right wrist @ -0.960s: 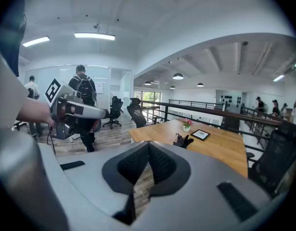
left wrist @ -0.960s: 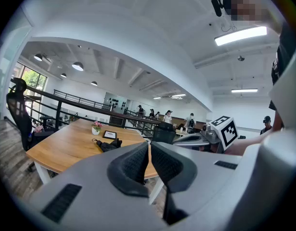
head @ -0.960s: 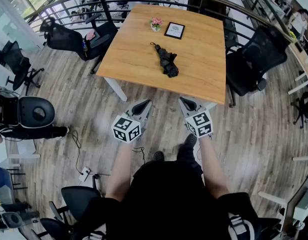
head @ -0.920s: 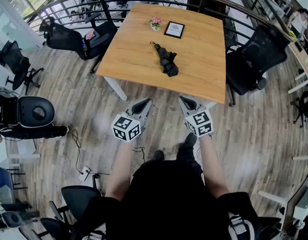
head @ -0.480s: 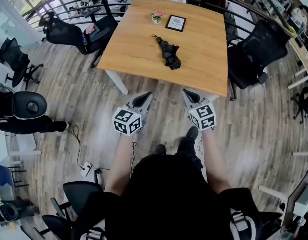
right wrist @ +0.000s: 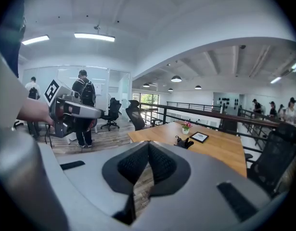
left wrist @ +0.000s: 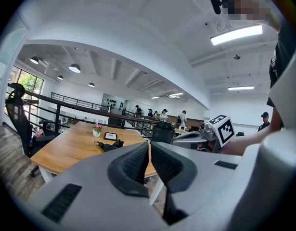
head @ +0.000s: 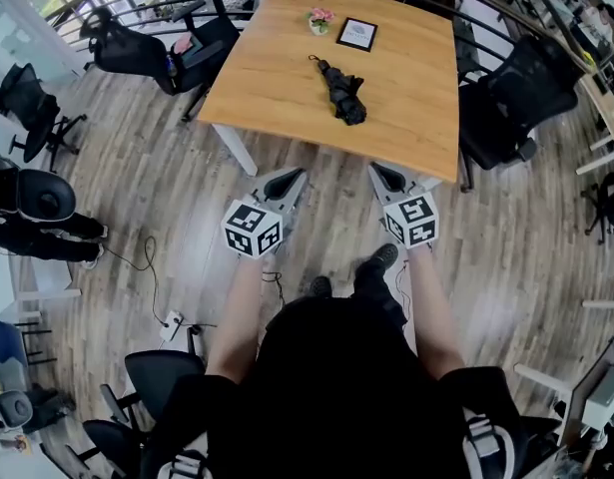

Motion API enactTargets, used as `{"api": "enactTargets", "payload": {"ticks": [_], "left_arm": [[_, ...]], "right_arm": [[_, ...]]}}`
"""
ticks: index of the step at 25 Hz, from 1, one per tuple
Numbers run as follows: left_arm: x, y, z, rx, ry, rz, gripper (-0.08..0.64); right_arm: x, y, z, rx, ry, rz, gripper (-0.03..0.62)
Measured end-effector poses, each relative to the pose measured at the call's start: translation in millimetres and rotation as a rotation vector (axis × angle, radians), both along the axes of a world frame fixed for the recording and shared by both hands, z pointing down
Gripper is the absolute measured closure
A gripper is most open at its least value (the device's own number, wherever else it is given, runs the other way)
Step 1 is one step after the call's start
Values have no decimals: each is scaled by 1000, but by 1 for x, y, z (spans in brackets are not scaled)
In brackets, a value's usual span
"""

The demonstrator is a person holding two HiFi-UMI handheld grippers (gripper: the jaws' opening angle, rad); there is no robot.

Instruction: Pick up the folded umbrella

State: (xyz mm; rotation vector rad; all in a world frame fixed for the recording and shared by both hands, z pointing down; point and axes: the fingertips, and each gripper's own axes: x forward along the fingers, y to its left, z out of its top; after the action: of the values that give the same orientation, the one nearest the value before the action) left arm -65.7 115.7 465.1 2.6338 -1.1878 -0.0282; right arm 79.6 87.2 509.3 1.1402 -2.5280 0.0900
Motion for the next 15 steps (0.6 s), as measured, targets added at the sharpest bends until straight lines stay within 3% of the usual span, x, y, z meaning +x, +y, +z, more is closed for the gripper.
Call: {"api": "enactTargets", "payload": {"ticks": [11, 15], "left_arm": [[-8, 5, -1, 24, -59, -60, 526], [-10, 4, -2, 25, -47, -80, 501]], "right_arm": [[7, 11, 1, 4, -7, 20, 581], [12, 13, 5, 5, -21, 25, 525]]}}
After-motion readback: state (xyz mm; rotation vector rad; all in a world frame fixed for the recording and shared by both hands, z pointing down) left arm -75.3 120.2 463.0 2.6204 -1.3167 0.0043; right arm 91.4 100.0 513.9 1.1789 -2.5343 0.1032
